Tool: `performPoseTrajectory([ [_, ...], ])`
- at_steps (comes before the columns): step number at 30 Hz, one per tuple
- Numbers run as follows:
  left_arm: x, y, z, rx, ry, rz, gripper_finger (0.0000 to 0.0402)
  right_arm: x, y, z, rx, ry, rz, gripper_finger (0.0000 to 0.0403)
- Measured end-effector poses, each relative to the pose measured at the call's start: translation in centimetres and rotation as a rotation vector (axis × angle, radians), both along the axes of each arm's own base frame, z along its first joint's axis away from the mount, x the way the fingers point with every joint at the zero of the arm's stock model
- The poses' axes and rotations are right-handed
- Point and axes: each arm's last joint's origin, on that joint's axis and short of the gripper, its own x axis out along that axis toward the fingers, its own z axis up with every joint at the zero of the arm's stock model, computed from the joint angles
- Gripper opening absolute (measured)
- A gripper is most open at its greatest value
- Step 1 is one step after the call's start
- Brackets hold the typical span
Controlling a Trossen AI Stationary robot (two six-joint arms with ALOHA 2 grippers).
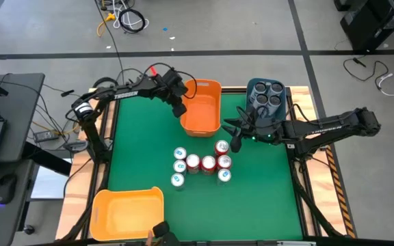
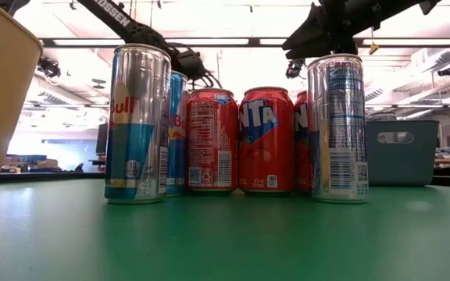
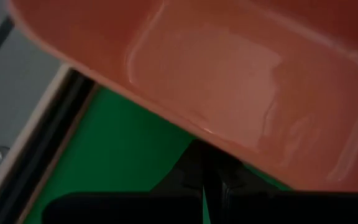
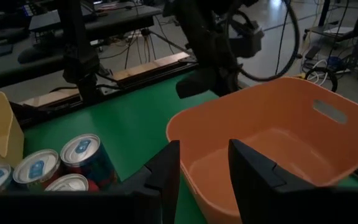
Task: Sort soda cans
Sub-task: Move the orange bin to the top center of the table
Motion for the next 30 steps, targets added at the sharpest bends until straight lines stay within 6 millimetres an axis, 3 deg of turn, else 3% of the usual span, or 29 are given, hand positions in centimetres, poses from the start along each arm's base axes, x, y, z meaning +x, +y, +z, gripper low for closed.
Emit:
performPoseTrajectory([
  [7,-0.7,-0.3,4.7,0.056,-0.071,0.007,0.0,-0.1,-0.1,-0.5,-0.012,0.061,0.009,0.0122],
  [14,-3.3,-2.5,7.6,0.06,-0.066,-0.08,0.0,2.5,-0.6,-2.0,0.039,0.165,0.089,0.0079],
  [20,-5.3,-4.3,8.2,0.095,-0.155,-0.113,0.0,6.2,-1.2,-1.3,0.023,0.37,0.127,0.001],
  [25,-7.0,-5.9,8.1,0.081,-0.323,-0.211,0.0,8.7,-3.0,-2.1,0.12,0.502,0.192,0.0009],
  [30,-8.7,-7.8,7.9,0.09,-0.349,-0.239,0.0,9.8,-5.6,-3.4,0.199,0.545,0.183,0.0004],
])
